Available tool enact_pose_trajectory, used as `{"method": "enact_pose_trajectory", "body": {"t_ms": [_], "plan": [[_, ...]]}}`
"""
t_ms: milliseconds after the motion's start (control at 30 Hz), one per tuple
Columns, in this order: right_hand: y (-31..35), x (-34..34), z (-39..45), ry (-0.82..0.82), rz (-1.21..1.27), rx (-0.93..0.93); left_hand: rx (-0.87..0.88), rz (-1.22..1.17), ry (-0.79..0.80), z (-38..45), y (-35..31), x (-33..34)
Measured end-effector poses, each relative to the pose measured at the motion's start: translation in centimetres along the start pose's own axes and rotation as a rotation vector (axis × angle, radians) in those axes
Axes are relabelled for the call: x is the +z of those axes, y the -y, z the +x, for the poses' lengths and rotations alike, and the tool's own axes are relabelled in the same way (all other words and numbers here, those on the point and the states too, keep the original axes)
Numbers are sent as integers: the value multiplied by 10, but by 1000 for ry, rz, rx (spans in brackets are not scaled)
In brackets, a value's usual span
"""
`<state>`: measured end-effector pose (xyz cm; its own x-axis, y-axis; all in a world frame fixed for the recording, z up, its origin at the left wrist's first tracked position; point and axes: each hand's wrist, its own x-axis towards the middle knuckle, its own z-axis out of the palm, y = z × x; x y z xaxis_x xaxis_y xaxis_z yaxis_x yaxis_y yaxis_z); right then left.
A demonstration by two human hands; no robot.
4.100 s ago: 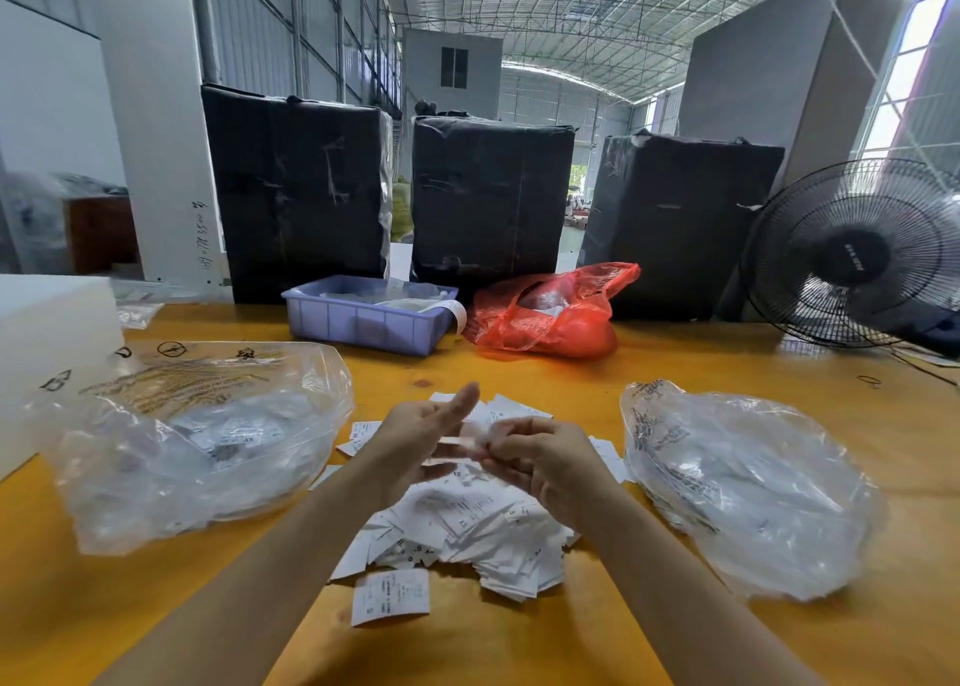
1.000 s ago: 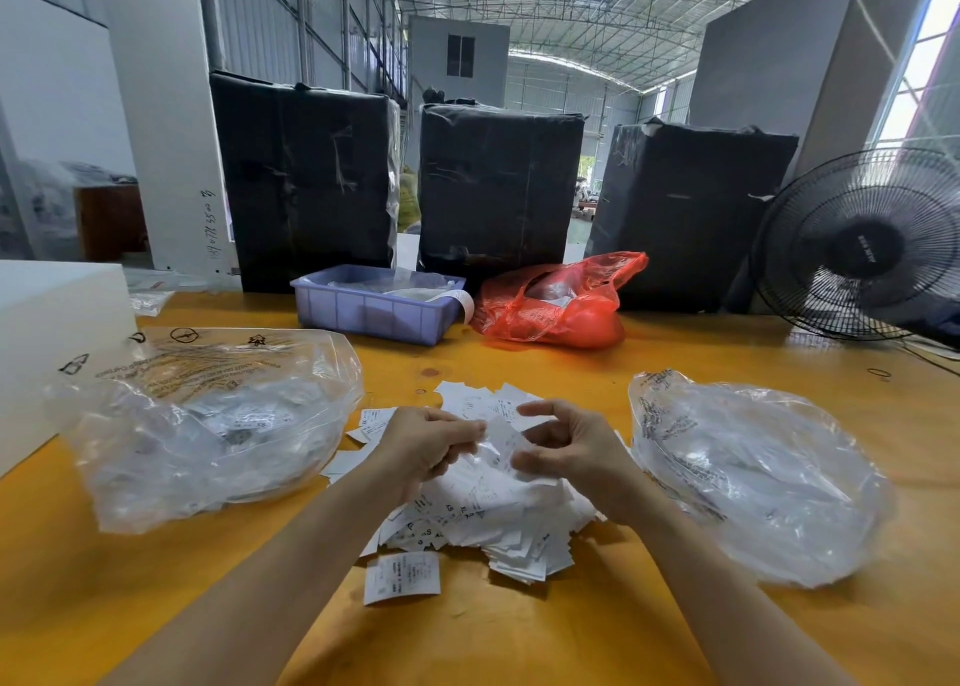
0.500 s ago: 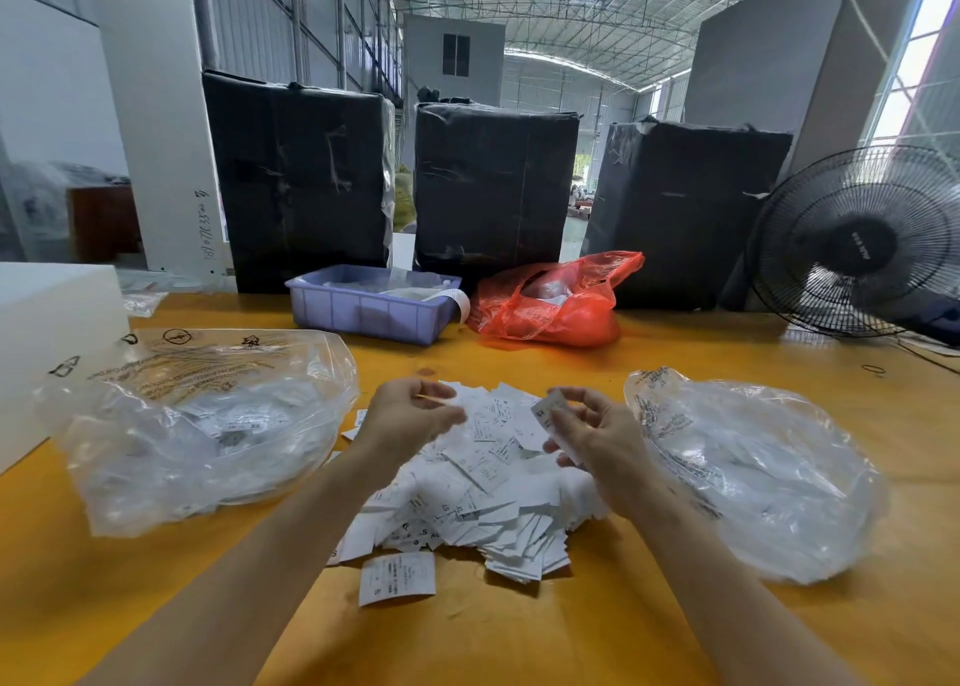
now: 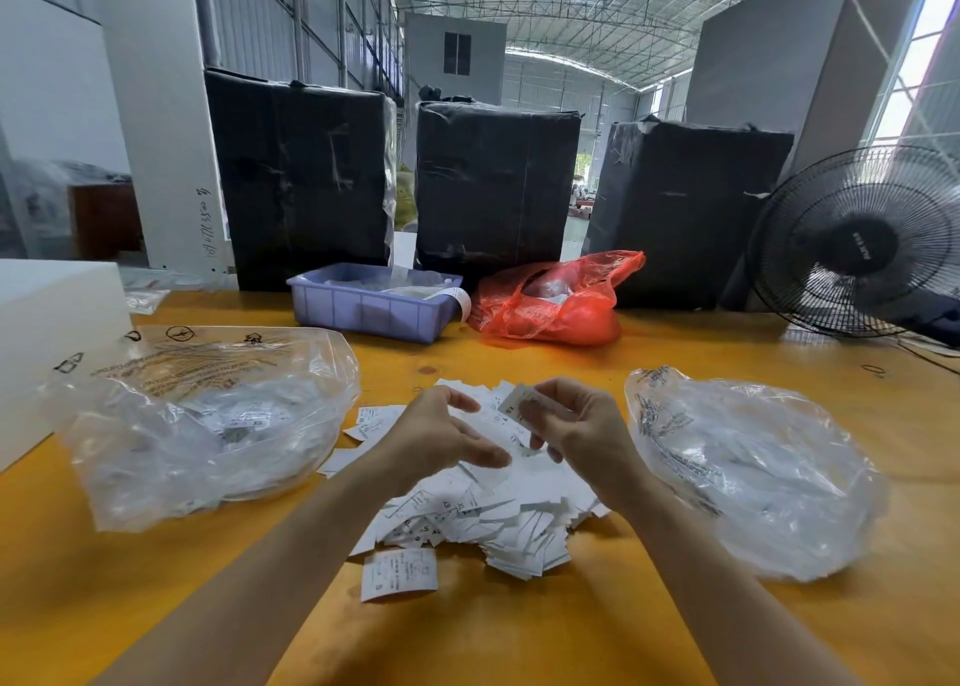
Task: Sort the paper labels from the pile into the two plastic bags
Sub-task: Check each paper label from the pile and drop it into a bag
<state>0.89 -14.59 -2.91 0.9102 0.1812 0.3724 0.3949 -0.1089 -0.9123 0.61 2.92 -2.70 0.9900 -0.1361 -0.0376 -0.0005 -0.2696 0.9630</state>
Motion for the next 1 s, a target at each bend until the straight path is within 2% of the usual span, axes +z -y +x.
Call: {"method": "enact_pose_trajectory", "body": {"t_ms": [100, 233, 400, 567, 633, 767, 900, 1000], "plan": [[3, 0, -1, -1, 26, -5, 2, 24, 40, -1, -1, 1], [2, -1, -1, -57, 27, -11, 0, -23, 12, -2, -2, 2], [1, -3, 3, -180, 195, 19, -53, -270, -73, 0, -2, -2], [-4, -6, 4, -209, 295, 88, -145, -530, -83, 4, 0, -5], [-5, -6, 3, -234, 257, 88, -152, -592, -87, 6, 0, -5], [-8, -2, 0, -215, -24, 79, -127, -622, -147, 6, 0, -3], [-8, 6, -2, -154, -53, 84, -93, -620, -194, 7, 0, 1], [-5, 7, 0, -206, 46, 78, -67, -628, -204, 6, 0, 4]]}}
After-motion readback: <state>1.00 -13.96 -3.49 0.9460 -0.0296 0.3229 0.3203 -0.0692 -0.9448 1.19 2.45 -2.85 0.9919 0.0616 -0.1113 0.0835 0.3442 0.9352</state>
